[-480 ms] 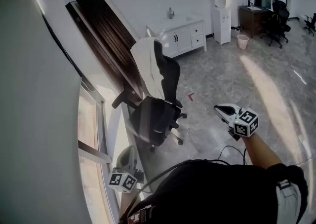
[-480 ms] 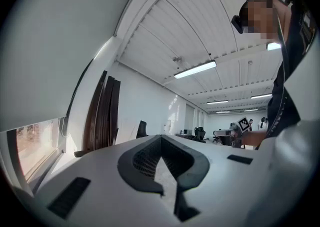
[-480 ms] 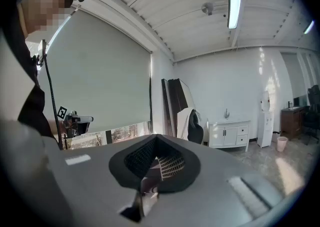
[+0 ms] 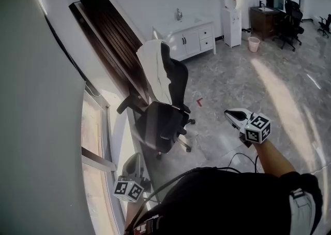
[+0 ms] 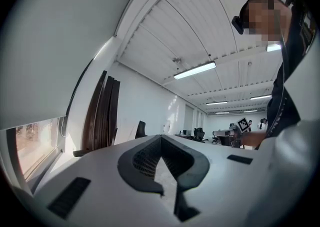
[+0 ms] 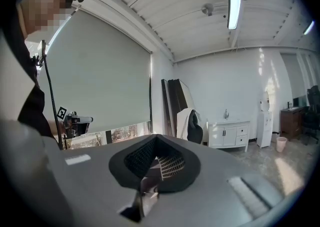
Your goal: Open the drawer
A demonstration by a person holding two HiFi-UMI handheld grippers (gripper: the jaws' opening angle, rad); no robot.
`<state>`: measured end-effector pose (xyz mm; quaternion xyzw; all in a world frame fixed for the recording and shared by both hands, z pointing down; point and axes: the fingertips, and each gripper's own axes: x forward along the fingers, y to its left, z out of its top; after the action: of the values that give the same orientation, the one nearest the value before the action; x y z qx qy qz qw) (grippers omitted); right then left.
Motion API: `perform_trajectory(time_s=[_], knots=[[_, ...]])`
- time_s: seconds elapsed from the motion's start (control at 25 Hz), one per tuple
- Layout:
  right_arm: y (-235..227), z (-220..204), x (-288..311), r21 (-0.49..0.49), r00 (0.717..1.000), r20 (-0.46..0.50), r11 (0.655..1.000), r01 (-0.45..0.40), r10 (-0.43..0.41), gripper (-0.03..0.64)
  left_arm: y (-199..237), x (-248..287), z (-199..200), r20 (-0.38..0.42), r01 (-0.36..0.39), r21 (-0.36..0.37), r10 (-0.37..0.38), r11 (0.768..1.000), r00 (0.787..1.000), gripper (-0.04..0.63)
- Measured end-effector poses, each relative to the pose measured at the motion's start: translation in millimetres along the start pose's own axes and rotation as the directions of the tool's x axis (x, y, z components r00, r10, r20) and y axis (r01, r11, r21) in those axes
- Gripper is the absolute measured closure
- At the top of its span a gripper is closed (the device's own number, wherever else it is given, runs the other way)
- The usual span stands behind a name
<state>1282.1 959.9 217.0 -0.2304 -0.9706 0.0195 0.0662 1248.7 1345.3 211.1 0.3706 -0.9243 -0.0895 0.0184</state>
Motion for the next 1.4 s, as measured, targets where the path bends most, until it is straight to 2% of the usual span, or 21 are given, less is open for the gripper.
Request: perform_trajectory(time_s=[0.84, 1.4], knots=[[-14, -6, -24, 0.029, 0.999, 0.027, 0.999, 0.035, -0.036, 0.621, -19, 14, -10, -0.026, 0.038, -0.013, -0.038, 0.999, 0.999, 0.595], [-59, -16, -73, 0.062, 0.995, 0.049, 0.995, 0.083, -0.086, 0.621, -72, 58, -16, -0.048, 0.096, 0.002, -0.096, 0.995, 0.994, 0.595]])
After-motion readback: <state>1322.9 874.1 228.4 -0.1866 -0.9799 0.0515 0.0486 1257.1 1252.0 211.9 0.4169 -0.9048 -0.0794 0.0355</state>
